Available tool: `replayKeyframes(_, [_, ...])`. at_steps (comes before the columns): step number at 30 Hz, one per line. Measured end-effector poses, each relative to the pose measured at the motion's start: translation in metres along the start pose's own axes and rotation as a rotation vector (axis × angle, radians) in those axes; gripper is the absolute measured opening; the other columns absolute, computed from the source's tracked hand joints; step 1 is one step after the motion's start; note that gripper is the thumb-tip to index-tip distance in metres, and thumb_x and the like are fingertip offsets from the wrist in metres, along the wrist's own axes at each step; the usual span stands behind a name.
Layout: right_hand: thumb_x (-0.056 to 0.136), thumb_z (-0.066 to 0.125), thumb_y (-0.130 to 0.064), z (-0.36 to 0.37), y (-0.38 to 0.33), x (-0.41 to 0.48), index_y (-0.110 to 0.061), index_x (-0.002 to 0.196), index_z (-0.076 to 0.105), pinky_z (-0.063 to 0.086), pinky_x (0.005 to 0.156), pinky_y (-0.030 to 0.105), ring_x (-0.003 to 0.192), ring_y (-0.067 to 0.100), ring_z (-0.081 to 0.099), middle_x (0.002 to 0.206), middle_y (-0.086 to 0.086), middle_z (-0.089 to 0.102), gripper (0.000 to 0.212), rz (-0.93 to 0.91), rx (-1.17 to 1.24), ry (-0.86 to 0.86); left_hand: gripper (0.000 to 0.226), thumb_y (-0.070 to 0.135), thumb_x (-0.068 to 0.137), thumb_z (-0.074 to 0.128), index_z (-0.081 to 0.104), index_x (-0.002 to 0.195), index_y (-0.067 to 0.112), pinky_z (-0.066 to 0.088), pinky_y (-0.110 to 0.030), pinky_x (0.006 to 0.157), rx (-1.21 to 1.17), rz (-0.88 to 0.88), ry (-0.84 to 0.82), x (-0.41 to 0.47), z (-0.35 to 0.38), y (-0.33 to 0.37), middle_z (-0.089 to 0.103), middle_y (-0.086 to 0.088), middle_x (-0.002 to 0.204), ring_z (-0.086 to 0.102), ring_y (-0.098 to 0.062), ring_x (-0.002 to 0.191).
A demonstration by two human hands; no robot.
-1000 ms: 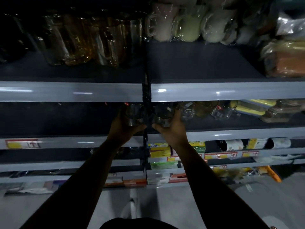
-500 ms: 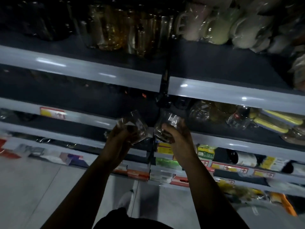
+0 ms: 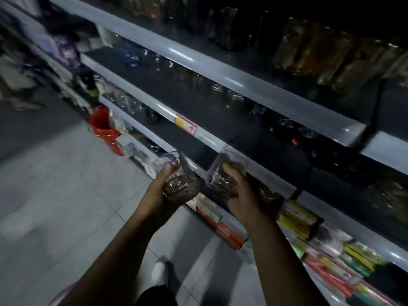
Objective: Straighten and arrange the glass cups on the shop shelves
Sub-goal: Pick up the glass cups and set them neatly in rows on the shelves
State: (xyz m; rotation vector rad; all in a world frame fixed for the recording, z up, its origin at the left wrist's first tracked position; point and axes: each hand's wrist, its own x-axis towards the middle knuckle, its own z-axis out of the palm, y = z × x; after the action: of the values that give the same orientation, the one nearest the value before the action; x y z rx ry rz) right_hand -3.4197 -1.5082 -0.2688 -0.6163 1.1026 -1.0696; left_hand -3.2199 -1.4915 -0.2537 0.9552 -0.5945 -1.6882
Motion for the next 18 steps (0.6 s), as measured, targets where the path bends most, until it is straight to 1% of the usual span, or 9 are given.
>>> replayKeyframes(1, [0.074,0.079,-0.046,0.017,0.000,0.004,-0.032,0.103,0.080,0.053,0.098,0.044,0.112,0.021,0.069,0.122,0.004,0.073,0.033,-0.006,-0.016,-0.016,0.052,0.048,0.098,0.049,0.062,0.130,0.009,0.053,-0.050,0.098,-0.005,0.014,0.007,0.002,-0.012,0.012,0.068,-0.023,0.121,0.066,-0.038,0.112])
replayKeyframes(3, [0.082,0.076,-0.039,0.051,-0.005,0.012,-0.027,0.103,0.080,0.056,0.092,0.041,0.105,0.022,0.073,0.113,0.005,0.076,0.025,0.005,-0.052,-0.050,0.059,0.045,0.098,0.052,0.052,0.139,0.002,0.053,-0.050,0.096,-0.066,0.033,0.035,0.008,-0.039,0.033,0.063,-0.026,0.129,0.063,-0.041,0.119])
replayKeyframes(5, [0.093,0.068,-0.026,0.083,-0.007,0.026,-0.024,0.107,0.078,0.057,0.084,0.028,0.098,0.012,0.074,0.106,-0.002,0.078,0.018,0.012,-0.118,-0.090,0.061,0.043,0.097,0.057,0.049,0.141,0.002,0.053,-0.052,0.097,-0.112,0.049,0.077,0.016,-0.065,0.055,0.062,-0.027,0.131,0.062,-0.042,0.121])
replayKeyframes(7, [0.099,0.060,-0.014,0.115,-0.005,0.044,-0.030,0.122,0.068,0.053,0.082,0.014,0.100,-0.001,0.069,0.107,-0.015,0.074,0.029,-0.011,-0.181,-0.095,0.061,0.043,0.095,0.061,0.050,0.142,0.004,0.048,-0.055,0.103,-0.141,0.060,0.105,0.025,-0.090,0.078,0.063,-0.025,0.131,0.061,-0.042,0.122])
replayKeyframes(8, [0.096,0.065,-0.022,0.133,-0.004,0.051,-0.031,0.127,0.066,0.055,0.085,0.016,0.104,0.002,0.069,0.112,-0.013,0.073,0.032,-0.058,-0.246,-0.091,0.059,0.043,0.095,0.061,0.052,0.141,0.006,0.047,-0.056,0.105,-0.146,0.059,0.109,0.029,-0.103,0.091,0.064,-0.024,0.131,0.061,-0.041,0.123])
replayKeyframes(10, [0.075,0.078,-0.051,0.169,-0.002,0.069,-0.030,0.132,0.063,0.059,0.090,0.031,0.111,0.015,0.069,0.120,-0.004,0.072,0.062,-0.111,-0.293,-0.063,0.056,0.044,0.096,0.059,0.054,0.138,0.007,0.050,-0.054,0.101,-0.097,0.059,0.112,0.041,-0.128,0.119,0.066,-0.023,0.129,0.063,-0.040,0.121])
replayKeyframes(12, [0.061,0.082,-0.061,0.203,-0.001,0.089,-0.029,0.135,0.060,0.060,0.090,0.037,0.113,0.019,0.069,0.125,0.000,0.069,0.083,-0.129,-0.265,-0.045,0.060,0.045,0.093,0.062,0.052,0.139,0.008,0.055,-0.050,0.095,-0.071,0.069,0.106,0.054,-0.153,0.149,0.065,-0.024,0.130,0.063,-0.041,0.120])
replayKeyframes(15, [0.065,0.085,-0.056,0.248,0.000,0.115,-0.029,0.133,0.061,0.061,0.086,0.036,0.109,0.022,0.071,0.124,0.002,0.070,0.077,-0.129,-0.230,-0.002,0.065,0.044,0.090,0.066,0.048,0.143,0.010,0.051,-0.057,0.100,-0.097,0.093,0.097,0.074,-0.187,0.189,0.061,-0.025,0.135,0.061,-0.042,0.123])
replayKeyframes(18, [0.058,0.083,-0.065,0.283,0.000,0.142,-0.034,0.133,0.059,0.062,0.082,0.036,0.107,0.020,0.071,0.123,0.000,0.069,0.085,-0.093,-0.300,0.022,0.059,0.041,0.094,0.062,0.049,0.142,0.009,0.045,-0.059,0.106,-0.081,0.099,0.097,0.096,-0.213,0.219,0.062,-0.023,0.134,0.061,-0.041,0.123])
